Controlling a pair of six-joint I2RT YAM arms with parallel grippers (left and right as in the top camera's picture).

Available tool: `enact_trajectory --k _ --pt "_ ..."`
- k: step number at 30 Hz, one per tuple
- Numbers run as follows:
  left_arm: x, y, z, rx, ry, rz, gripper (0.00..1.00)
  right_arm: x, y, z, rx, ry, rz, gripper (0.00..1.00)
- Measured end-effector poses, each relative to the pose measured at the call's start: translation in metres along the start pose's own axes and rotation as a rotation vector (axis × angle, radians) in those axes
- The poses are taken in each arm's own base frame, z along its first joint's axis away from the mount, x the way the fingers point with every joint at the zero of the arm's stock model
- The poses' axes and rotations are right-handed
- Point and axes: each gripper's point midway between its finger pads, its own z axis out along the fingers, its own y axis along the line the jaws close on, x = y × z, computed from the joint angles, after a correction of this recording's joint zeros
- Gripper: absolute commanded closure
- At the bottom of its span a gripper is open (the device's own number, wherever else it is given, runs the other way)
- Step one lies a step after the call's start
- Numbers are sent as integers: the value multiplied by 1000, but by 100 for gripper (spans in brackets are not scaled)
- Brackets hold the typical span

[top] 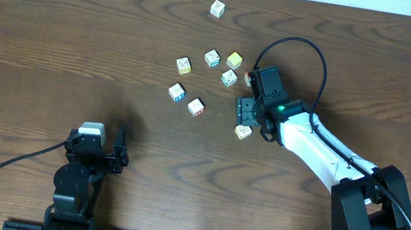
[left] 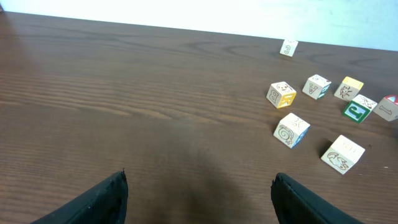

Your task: Lift 4 blocks

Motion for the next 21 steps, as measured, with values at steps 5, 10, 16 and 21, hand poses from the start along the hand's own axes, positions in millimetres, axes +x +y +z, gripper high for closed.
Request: enact_trajectory --k 5,10,16,21 --pt "0 0 0 0 0 0 26 -3 13 1 -73 -6 -40 26" --pt "0 0 0 0 0 0 25 13 17 15 -99 56 -76 35" --pt "0 0 0 0 0 0 26 27 17 27 -102 106 -121 46" --pt "0 0 0 0 0 0 26 22 19 27 -111 84 -132 46"
